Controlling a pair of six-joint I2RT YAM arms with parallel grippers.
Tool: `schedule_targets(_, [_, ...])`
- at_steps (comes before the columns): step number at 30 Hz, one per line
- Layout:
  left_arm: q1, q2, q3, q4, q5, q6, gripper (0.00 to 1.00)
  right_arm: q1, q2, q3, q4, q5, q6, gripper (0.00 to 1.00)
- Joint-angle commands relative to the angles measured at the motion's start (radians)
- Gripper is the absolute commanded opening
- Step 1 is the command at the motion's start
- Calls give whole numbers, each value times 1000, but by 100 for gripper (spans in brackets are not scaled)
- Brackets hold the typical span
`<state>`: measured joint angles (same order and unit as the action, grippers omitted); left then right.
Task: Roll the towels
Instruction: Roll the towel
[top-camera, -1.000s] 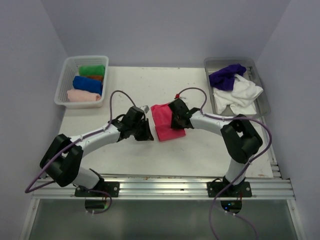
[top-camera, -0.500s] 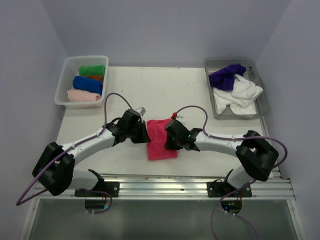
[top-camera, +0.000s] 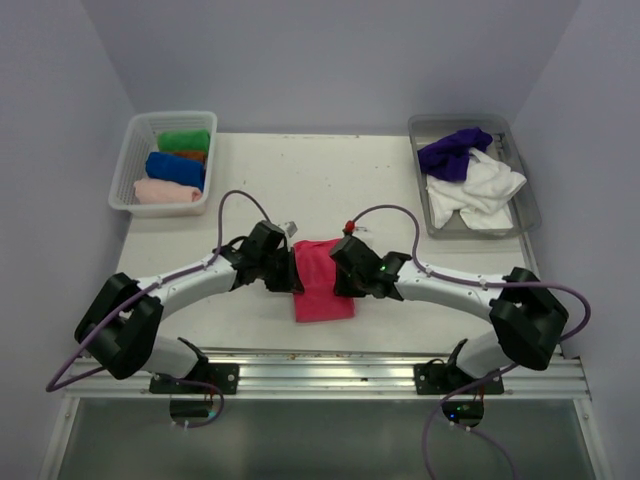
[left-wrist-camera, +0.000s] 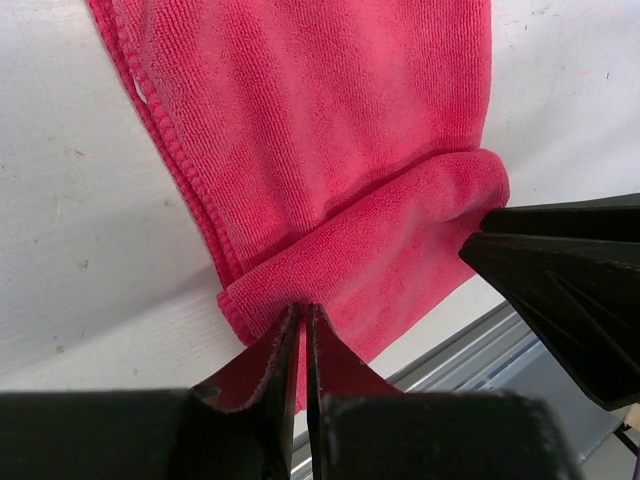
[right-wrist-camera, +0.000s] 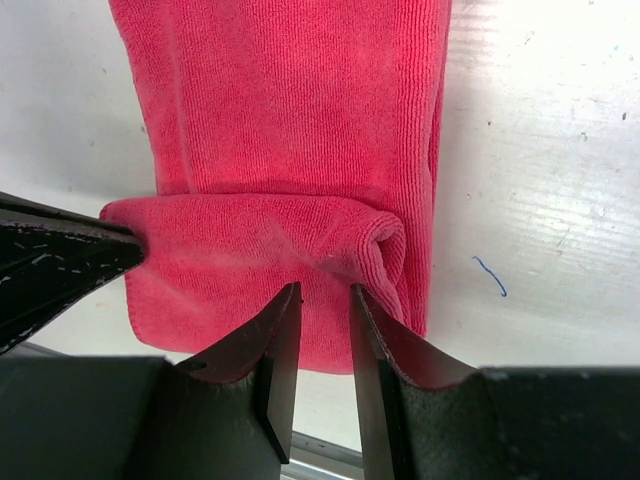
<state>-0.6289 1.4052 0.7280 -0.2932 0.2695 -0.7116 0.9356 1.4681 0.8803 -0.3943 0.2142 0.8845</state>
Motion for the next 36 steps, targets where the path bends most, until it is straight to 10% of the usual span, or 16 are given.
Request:
schedule_targets(1, [0,0,11,41,4,37,10,-3,20,51,-6,34,-30,31])
schedule_targets(14, [3,204,100,111,4,86,7,-43,216,115,-25,114,-122,30])
schedule_targets(26, [100,291,304,2,-26,195,7,147,152,-37,180,2,180,27])
schedule_targets(36, [115,186,464,-205,-130,239,11,203,69,166,-39,178,-80,37])
